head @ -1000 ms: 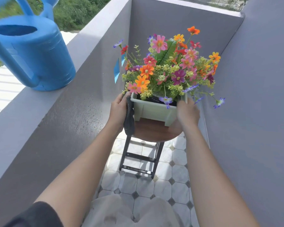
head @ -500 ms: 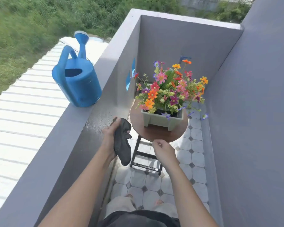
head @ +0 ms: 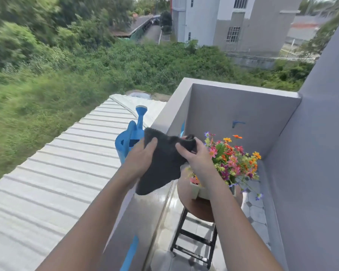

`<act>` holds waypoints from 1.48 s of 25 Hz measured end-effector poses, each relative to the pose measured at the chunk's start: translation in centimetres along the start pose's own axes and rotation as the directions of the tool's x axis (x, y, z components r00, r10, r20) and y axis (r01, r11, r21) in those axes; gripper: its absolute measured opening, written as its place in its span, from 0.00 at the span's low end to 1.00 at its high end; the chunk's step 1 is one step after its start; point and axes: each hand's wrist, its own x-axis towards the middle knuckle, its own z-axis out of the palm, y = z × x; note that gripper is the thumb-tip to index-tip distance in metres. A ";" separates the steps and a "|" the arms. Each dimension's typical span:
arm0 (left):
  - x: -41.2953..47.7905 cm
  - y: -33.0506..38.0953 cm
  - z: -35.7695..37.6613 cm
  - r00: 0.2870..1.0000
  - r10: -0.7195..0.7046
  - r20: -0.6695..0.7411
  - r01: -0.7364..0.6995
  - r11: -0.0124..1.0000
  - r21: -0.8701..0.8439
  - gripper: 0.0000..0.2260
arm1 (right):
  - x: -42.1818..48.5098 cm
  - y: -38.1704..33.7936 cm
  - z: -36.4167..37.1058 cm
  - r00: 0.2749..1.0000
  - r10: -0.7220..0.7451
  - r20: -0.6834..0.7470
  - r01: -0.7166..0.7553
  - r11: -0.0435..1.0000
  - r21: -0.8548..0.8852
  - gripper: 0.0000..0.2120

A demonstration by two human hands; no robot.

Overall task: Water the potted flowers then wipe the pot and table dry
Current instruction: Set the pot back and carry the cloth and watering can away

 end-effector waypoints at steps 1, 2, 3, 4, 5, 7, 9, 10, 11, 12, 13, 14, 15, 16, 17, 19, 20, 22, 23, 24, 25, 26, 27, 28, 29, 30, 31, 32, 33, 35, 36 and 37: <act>0.3 0.1 -0.5 0.990 0.119 -0.070 -0.108 0.983 0.147 0.13 | 0.3 -0.1 0.4 0.998 -0.055 -0.025 0.053 0.997 -0.060 0.06; 0.6 0.2 -1.0 0.959 0.246 -0.138 -0.203 0.942 0.267 0.13 | 0.6 -0.3 0.8 0.992 -0.119 -0.039 0.114 0.986 -0.119 0.07; 0.7 0.5 -1.5 0.914 0.353 -0.199 -0.272 0.899 0.343 0.11 | 0.8 -0.4 1.2 0.984 -0.174 -0.039 0.166 0.973 -0.162 0.08; 1.0 0.6 -2.1 0.868 0.430 -0.248 -0.319 0.866 0.385 0.10 | 1.1 -0.5 1.7 0.978 -0.205 -0.026 0.196 0.961 -0.196 0.09; 1.2 0.8 -2.8 0.833 0.474 -0.286 -0.340 0.846 0.411 0.09 | 1.4 -0.5 2.3 0.977 -0.214 -0.005 0.209 0.958 -0.194 0.10; 2.1 0.5 -4.5 0.798 0.490 -0.351 -0.337 0.846 0.414 0.08 | 2.0 -0.4 3.6 0.976 -0.211 0.043 0.216 0.961 -0.170 0.09; 2.9 -0.3 -6.7 0.789 0.455 -0.413 -0.289 0.868 0.404 0.04 | 2.8 0.3 5.1 0.976 -0.205 0.068 0.214 0.962 -0.168 0.05; 3.4 -0.7 -7.7 0.788 0.440 -0.431 -0.256 0.870 0.421 0.05 | 3.3 0.5 5.8 0.977 -0.203 0.065 0.212 0.959 -0.189 0.05; 4.1 -1.2 -8.5 0.793 0.428 -0.434 -0.222 0.866 0.449 0.06 | 4.2 0.7 6.6 0.980 -0.193 0.051 0.199 0.956 -0.217 0.06; 5.2 -1.6 -9.3 0.798 0.416 -0.437 -0.190 0.860 0.473 0.07 | 5.4 0.8 7.5 0.983 -0.179 0.034 0.182 0.951 -0.249 0.08; 6.5 -2.0 -9.9 0.803 0.403 -0.438 -0.162 0.856 0.492 0.08 | 6.7 0.9 8.3 0.987 -0.160 0.014 0.158 0.948 -0.277 0.10; 8.0 -2.4 -10.3 0.811 0.386 -0.439 -0.136 0.855 0.500 0.09 | 8.1 1.0 9.0 0.990 -0.141 0.000 0.134 0.944 -0.302 0.11; 9.5 -2.8 -10.6 0.821 0.360 -0.443 -0.107 0.859 0.500 0.10 | 9.4 1.0 9.6 0.993 -0.119 -0.010 0.109 0.937 -0.331 0.12; 10.9 -3.2 -10.7 0.831 0.331 -0.447 -0.079 0.865 0.495 0.10 | 10.8 1.3 10.0 0.996 -0.090 -0.017 0.078 0.929 -0.363 0.13; 12.0 -3.7 -10.6 0.840 0.305 -0.449 -0.053 0.870 0.490 0.11 | 12.0 1.8 10.1 0.998 -0.056 -0.022 0.043 0.922 -0.385 0.14; 13.6 -4.7 -10.4 0.854 0.257 -0.452 -0.013 0.880 0.475 0.12 | 13.8 2.8 10.0 1.000 0.001 -0.016 -0.007 0.927 -0.376 0.14; 14.1 -5.3 -10.3 0.859 0.237 -0.454 0.006 0.881 0.472 0.12 | 14.6 3.4 10.0 1.000 0.019 -0.008 -0.021 0.930 -0.366 0.13; 14.9 -6.4 -10.3 0.861 0.207 -0.464 0.041 0.882 0.470 0.12 | 15.8 4.4 10.1 0.999 0.052 0.012 -0.043 0.924 -0.380 0.12; 15.2 -6.8 -10.2 0.861 0.194 -0.470 0.056 0.883 0.466 0.12 | 16.2 4.9 10.1 0.997 0.070 0.026 -0.054 0.920 -0.389 0.13; 15.4 -7.2 -10.2 0.861 0.181 -0.475 0.071 0.883 0.464 0.12 | 16.5 5.4 10.1 0.995 0.089 0.042 -0.066 0.921 -0.383 0.13; 15.6 -7.4 -10.1 0.863 0.168 -0.477 0.086 0.882 0.464 0.12 | 16.7 5.8 10.1 0.992 0.113 0.060 -0.085 0.931 -0.354 0.12; 15.6 -7.6 -9.9 0.866 0.145 -0.479 0.104 0.885 0.455 0.12 | 16.8 5.9 9.8 0.987 0.142 0.080 -0.112 0.947 -0.300 0.11; 15.6 -7.6 -9.6 0.866 0.107 -0.489 0.129 0.896 0.425 0.11 | 17.0 5.9 9.6 0.978 0.182 0.107 -0.154 0.961 -0.228 0.11; 15.6 -7.7 -9.6 0.862 0.058 -0.504 0.156 0.915 0.371 0.10 | 17.2 6.1 9.4 0.967 0.220 0.129 -0.198 0.967 -0.162 0.10; 15.6 -7.7 -9.5 0.858 0.018 -0.514 0.170 0.933 0.316 0.11 | 17.3 6.2 9.2 0.958 0.248 0.146 -0.231 0.965 -0.125 0.10; 15.7 -7.8 -9.5 0.859 -0.009 -0.512 0.177 0.943 0.281 0.12 | 17.3 6.5 9.1 0.955 0.260 0.146 -0.240 0.960 -0.141 0.10; 15.6 -7.9 -9.4 0.865 -0.028 -0.501 0.186 0.945 0.270 0.12 | 17.3 6.9 9.2 0.956 0.257 0.139 -0.229 0.955 -0.187 0.09; 15.5 -8.1 -9.1 0.871 -0.045 -0.489 0.198 0.944 0.265 0.11 | 17.1 7.2 9.4 0.962 0.240 0.126 -0.203 0.945 -0.256 0.09; 15.3 -8.3 -8.8 0.874 -0.062 -0.482 0.206 0.945 0.252 0.10 | 17.0 7.6 9.7 0.970 0.217 0.108 -0.171 0.930 -0.327 0.09; 15.0 -8.8 -8.2 0.881 -0.095 -0.463 0.226 0.945 0.238 0.07 | 16.4 8.0 10.0 0.986 0.152 0.067 -0.109 0.898 -0.426 0.10; 15.0 -8.8 -8.2 0.887 -0.102 -0.450 0.238 0.937 0.257 0.05 | 16.1 7.9 10.0 0.993 0.112 0.046 -0.079 0.887 -0.454 0.12; 15.0 -8.7 -8.3 0.892 -0.105 -0.440 0.253 0.922 0.293 0.03 | 15.8 7.8 9.7 0.998 0.062 0.035 -0.037 0.873 -0.486 0.13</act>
